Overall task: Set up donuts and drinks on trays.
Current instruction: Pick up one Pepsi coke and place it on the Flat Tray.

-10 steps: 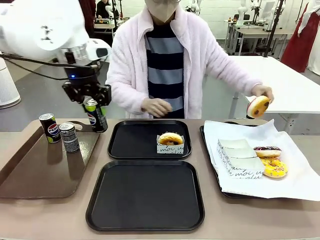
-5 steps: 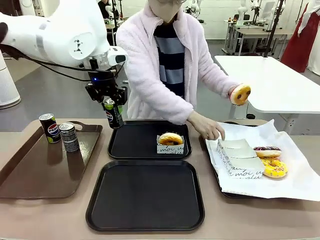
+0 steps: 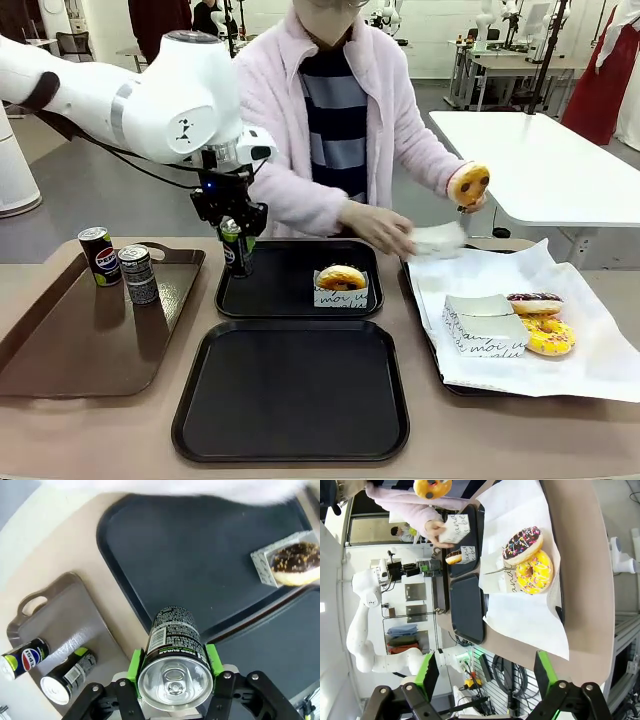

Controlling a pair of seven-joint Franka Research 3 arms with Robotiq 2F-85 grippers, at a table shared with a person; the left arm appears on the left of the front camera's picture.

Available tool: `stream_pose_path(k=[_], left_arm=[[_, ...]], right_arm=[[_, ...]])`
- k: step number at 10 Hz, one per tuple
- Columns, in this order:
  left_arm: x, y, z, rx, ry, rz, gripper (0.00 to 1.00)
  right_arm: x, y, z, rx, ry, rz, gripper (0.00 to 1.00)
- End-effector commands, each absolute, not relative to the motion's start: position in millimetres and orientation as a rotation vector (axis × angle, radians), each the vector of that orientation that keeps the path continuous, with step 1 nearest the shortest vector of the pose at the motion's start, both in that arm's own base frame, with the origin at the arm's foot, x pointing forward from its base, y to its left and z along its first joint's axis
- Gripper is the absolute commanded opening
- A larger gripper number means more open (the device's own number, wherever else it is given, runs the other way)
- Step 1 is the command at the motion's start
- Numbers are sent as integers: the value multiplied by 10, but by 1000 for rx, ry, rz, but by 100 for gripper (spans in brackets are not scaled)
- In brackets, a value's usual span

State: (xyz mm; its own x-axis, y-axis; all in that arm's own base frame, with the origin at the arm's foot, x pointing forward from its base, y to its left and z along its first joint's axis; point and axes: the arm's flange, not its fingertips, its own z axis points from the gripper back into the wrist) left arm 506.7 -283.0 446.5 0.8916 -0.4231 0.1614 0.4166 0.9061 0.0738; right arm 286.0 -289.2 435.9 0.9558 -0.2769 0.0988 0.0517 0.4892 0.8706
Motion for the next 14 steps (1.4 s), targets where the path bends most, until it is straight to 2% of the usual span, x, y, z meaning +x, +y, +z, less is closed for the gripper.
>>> stream_pose_path(k=[1, 3, 4, 6, 8, 11, 14], left_arm=[[4548, -2705, 4720, 14, -78, -529, 59], [3656, -2540, 4839, 63, -67, -642, 59], [3459, -2538, 4824, 72, -74, -672, 59], [3380, -2595, 4776, 74, -65, -696, 59], [3505, -2629, 4776, 78, -77, -674, 59], [4174, -2571, 4861, 35, -110, -558, 59], [4548, -2518, 4870, 4, -101, -493, 59]], right_arm=[[2854, -2900, 4360, 1051, -242, -198, 100], [2854, -2900, 4360, 1051, -242, -198, 100], [2854, -2900, 4360, 1051, -242, -198, 100], [2854, -2900, 4360, 1051, -242, -198, 100], [2854, -2900, 4360, 1051, -242, -198, 100], [2854, -2900, 4360, 1051, -242, -198, 100], [2854, -2900, 4360, 1051, -242, -198, 100]])
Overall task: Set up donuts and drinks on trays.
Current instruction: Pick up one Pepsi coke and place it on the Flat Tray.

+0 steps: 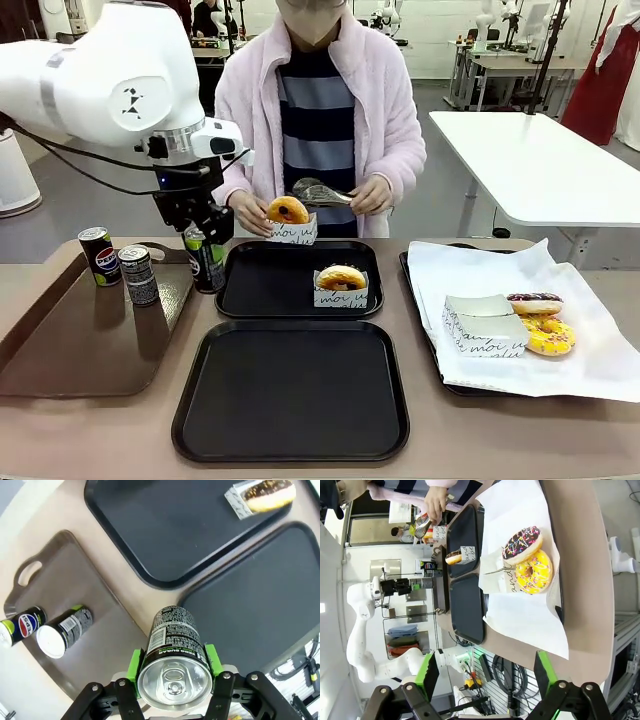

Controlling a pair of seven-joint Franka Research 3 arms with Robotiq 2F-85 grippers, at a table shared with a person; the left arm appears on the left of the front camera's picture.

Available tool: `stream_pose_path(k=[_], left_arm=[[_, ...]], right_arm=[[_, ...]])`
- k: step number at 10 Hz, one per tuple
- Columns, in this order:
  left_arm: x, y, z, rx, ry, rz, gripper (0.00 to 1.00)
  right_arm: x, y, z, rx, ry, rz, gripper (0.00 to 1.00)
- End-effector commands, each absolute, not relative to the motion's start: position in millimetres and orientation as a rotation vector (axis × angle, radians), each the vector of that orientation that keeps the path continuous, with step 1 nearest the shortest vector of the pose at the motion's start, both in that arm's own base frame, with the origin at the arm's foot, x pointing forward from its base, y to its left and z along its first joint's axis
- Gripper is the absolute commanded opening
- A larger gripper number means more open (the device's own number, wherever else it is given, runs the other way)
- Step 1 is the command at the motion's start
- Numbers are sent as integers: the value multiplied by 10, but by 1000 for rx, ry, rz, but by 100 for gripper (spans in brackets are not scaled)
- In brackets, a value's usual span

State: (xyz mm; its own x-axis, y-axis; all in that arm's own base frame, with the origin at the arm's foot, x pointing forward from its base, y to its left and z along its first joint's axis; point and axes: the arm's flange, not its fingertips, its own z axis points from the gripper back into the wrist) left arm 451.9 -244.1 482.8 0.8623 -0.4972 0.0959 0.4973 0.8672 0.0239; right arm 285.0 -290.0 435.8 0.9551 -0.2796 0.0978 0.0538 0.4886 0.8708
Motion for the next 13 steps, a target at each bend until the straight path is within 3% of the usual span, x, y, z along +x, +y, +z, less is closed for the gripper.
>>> stream_pose_path(k=[1, 5, 7, 11, 13], left_arm=[[4495, -2500, 4889, 4, -89, -505, 59], [3219, -2199, 5141, 38, 16, -776, 59], [2765, -2239, 5159, 169, 1, -929, 59], [2938, -2302, 5120, 157, 24, -894, 59], [3263, -2321, 5125, 96, 50, -854, 59]], right_arm=[[2854, -2900, 4360, 1051, -242, -198, 100], [2854, -2900, 4360, 1051, -242, -198, 100], [2854, -2900, 4360, 1051, -242, -198, 100], [2854, -2900, 4360, 1051, -242, -198, 100], [2854, -2900, 4360, 1051, -242, -198, 100]])
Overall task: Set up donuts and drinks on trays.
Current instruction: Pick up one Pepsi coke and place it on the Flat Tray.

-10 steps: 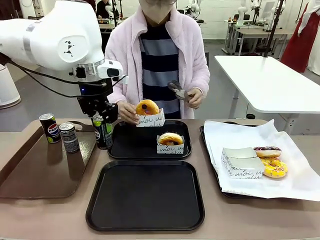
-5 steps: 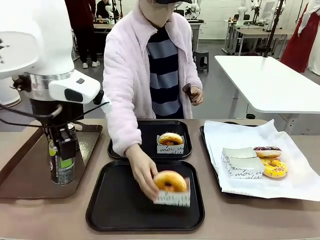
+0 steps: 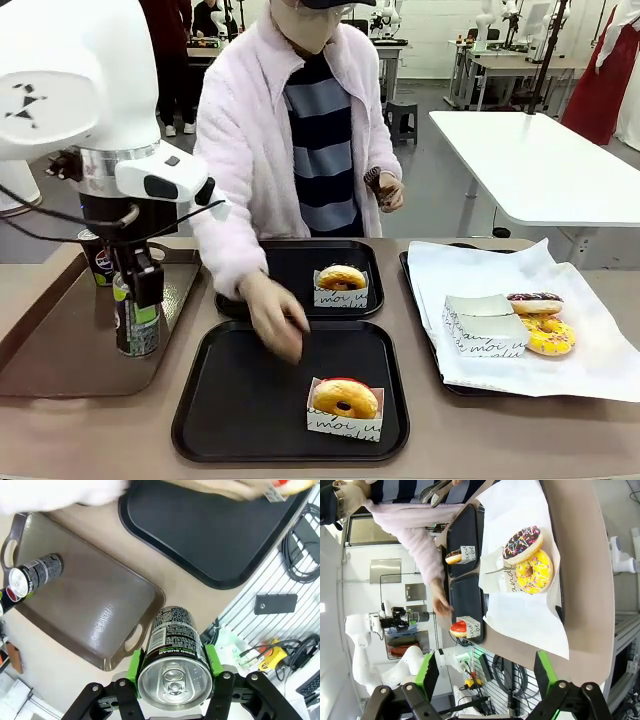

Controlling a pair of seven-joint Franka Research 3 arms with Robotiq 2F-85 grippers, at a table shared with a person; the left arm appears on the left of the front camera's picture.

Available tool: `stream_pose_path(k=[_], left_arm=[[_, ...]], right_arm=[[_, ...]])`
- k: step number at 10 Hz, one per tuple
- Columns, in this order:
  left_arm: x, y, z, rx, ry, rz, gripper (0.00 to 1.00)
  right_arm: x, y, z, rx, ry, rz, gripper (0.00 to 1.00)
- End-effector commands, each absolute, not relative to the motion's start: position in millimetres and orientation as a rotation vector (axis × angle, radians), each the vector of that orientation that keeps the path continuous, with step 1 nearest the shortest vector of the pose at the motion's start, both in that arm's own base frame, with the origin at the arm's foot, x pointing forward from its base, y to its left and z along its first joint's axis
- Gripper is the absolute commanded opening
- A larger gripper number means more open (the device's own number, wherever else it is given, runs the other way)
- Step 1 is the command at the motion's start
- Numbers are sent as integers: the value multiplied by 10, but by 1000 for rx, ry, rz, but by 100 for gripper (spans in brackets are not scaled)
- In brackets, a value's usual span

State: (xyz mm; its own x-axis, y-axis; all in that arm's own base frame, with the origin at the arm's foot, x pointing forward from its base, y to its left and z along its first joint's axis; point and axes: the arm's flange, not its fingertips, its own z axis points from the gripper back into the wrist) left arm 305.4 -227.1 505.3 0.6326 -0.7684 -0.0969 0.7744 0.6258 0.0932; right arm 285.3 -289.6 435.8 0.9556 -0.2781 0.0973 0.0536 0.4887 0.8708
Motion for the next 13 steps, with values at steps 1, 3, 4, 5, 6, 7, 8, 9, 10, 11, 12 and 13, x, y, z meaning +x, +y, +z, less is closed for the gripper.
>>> stream_pose_path(k=[1, 3, 4, 5, 6, 7, 8, 9, 10, 11, 12, 13], left_arm=[[3559, -2361, 5136, 55, 42, -808, 59], [4097, -2458, 5130, 45, -2, -738, 59], [4379, -2498, 5104, 49, -34, -725, 59], [4644, -2526, 5057, 31, -59, -699, 59], [4884, -2577, 4970, 4, -88, -660, 59], [5042, -2648, 4873, 8, -128, -611, 59], [5176, -2729, 4748, 20, -159, -549, 59], [5293, -2809, 4585, 39, -183, -492, 59], [5398, -2869, 4431, 31, -214, -451, 59], [5461, -2923, 4316, 36, -220, -429, 59], [5496, -2976, 4196, 65, -208, -400, 59], [5516, -3015, 4081, 76, -193, -379, 59]], right_arm=[[2854, -2900, 4360, 1051, -242, -198, 100], [2854, -2900, 4360, 1051, -242, -198, 100], [2854, -2900, 4360, 1051, -242, -198, 100], [2854, -2900, 4360, 1051, -242, -198, 100], [2854, -2900, 4360, 1051, -242, -198, 100], [2854, -2900, 4360, 1051, -242, -198, 100], [2854, -2900, 4360, 1051, -242, -198, 100], [2854, -2900, 4360, 1051, -242, -198, 100], [2854, -2900, 4360, 1051, -242, -198, 100], [2854, -2900, 4360, 1051, -242, -198, 100], [2854, -2900, 4360, 1051, -242, -198, 100], [2854, -2900, 4360, 1051, -242, -198, 100]])
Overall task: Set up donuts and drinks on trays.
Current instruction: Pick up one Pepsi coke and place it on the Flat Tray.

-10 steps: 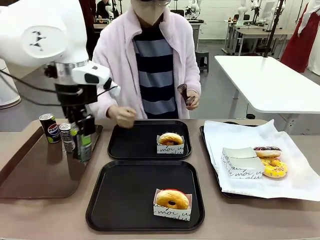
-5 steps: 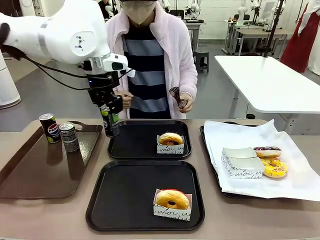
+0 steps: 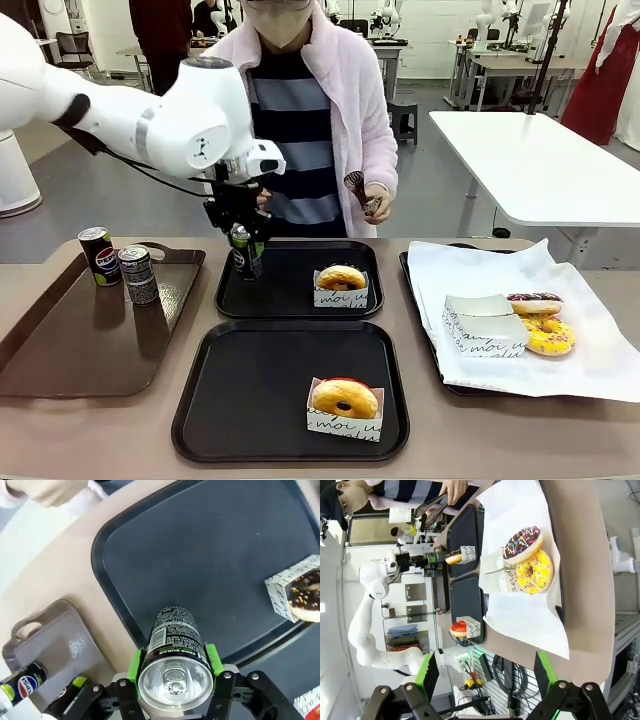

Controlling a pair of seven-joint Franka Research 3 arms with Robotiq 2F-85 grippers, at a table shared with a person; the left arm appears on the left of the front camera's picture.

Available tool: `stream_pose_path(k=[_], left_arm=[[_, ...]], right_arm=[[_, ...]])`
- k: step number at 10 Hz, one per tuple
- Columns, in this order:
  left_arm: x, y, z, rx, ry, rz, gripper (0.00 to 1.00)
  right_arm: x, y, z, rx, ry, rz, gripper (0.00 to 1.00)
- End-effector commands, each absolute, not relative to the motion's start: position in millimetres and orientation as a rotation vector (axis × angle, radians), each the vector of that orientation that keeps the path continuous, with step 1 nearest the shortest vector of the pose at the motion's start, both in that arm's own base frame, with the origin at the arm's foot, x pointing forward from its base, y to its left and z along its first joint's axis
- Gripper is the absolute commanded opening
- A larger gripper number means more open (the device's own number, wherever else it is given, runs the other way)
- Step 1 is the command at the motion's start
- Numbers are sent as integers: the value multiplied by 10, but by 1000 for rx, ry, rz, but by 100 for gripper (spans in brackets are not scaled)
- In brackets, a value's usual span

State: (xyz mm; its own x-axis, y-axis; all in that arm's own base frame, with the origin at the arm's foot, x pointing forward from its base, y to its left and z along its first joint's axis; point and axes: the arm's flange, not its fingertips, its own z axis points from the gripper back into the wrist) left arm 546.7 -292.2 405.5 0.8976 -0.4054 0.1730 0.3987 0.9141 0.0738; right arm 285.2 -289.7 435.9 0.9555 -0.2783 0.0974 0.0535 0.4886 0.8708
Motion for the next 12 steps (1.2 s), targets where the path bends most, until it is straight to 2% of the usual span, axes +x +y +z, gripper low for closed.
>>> stream_pose_path(k=[1, 3, 4, 5, 8, 9, 10, 12], left_arm=[[5525, -3040, 3993, 67, -179, -359, 59], [5522, -3049, 3905, 61, -163, -357, 59], [5517, -3045, 3886, 57, -162, -361, 65], [5514, -3033, 3869, 47, -159, -369, 100], [5437, -3003, 3969, 23, -167, -385, 100], [5392, -2982, 4054, 19, -172, -385, 97], [5365, -2965, 4115, 15, -176, -389, 100], [5282, -2947, 4223, 15, -169, -424, 100]], right_arm=[[2854, -2900, 4360, 1051, -242, -198, 100], [2854, -2900, 4360, 1051, -242, -198, 100], [2854, -2900, 4360, 1051, -242, -198, 100], [2854, -2900, 4360, 1051, -242, -198, 100], [2854, -2900, 4360, 1051, -242, -198, 100], [2854, -2900, 4360, 1051, -242, -198, 100], [2854, -2900, 4360, 1051, -242, -198, 100], [2854, -2900, 4360, 1051, -242, -198, 100]])
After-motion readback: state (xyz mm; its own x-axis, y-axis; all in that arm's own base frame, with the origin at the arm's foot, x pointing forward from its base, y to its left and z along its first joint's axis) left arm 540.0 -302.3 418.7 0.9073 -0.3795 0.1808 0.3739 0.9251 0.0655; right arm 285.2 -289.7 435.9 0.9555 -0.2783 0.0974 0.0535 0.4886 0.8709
